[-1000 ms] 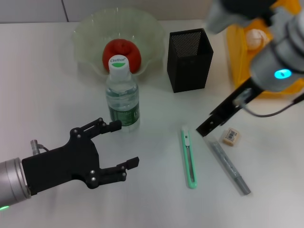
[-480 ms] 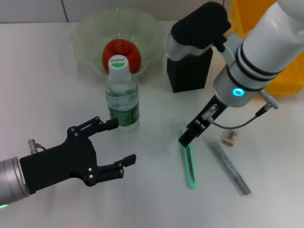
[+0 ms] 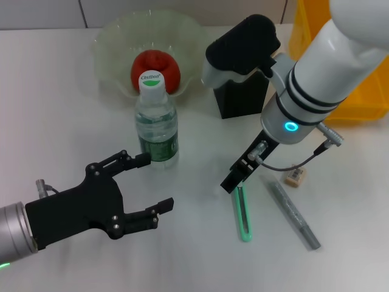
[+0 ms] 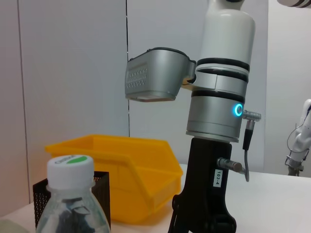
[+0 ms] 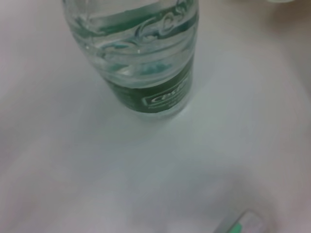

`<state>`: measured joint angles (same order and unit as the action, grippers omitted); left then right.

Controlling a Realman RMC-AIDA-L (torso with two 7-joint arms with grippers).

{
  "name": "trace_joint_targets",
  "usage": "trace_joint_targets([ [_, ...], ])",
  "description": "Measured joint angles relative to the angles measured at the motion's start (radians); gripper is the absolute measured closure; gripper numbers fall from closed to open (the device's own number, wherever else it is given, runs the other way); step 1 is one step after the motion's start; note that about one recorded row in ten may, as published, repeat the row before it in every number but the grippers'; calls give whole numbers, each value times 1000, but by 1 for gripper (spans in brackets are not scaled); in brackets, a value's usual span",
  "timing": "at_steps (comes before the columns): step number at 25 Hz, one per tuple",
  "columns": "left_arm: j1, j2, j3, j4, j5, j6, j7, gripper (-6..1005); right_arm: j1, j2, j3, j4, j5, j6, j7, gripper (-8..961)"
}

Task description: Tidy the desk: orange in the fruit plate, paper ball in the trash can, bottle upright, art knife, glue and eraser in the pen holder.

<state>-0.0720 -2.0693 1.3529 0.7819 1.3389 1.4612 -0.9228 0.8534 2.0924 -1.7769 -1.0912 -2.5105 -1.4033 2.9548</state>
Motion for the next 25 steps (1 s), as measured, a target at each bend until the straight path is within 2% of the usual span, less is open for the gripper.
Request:
trace_joint_targets([
  [11,0,0,0,-3,0,-1,1,139,12,0,-19,46,12,26,1,186],
  [25,-4,0,-1,-12,0,1,2,139,30,0,-18,86,28,28,1,564],
])
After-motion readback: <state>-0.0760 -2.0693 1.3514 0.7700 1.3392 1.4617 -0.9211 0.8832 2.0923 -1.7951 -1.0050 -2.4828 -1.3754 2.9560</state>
